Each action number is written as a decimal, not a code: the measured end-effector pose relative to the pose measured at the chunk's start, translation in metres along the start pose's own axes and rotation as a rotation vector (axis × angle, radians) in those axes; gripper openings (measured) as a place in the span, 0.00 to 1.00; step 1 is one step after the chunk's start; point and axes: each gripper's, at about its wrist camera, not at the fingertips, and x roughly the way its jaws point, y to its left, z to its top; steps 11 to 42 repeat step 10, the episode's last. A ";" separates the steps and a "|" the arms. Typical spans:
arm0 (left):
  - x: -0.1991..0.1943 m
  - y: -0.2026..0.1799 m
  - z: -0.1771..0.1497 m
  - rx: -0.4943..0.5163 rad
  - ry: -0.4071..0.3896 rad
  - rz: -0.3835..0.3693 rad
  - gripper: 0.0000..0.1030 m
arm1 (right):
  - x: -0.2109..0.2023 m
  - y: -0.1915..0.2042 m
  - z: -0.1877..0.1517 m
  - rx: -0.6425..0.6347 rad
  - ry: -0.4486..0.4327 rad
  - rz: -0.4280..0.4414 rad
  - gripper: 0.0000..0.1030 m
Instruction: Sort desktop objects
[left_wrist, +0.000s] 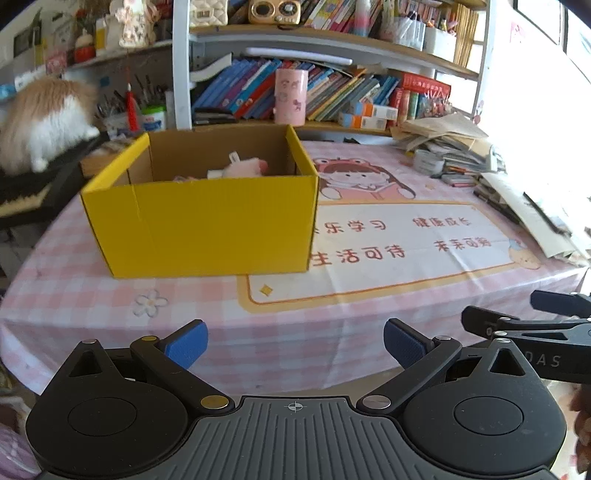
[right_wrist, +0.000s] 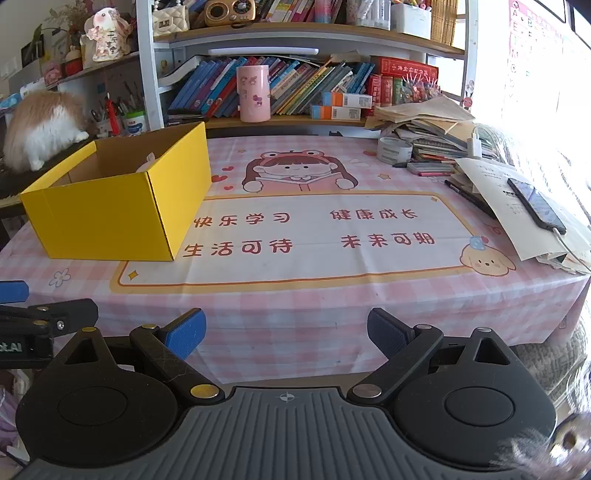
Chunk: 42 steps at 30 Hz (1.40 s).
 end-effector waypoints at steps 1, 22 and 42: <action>0.000 -0.001 0.000 0.008 -0.003 0.002 1.00 | 0.000 0.000 0.000 0.001 0.001 0.000 0.91; 0.000 -0.001 0.001 0.021 -0.002 -0.009 1.00 | 0.003 0.005 0.000 -0.005 0.004 0.000 0.91; 0.000 -0.001 0.001 0.021 -0.002 -0.009 1.00 | 0.003 0.005 0.000 -0.005 0.004 0.000 0.91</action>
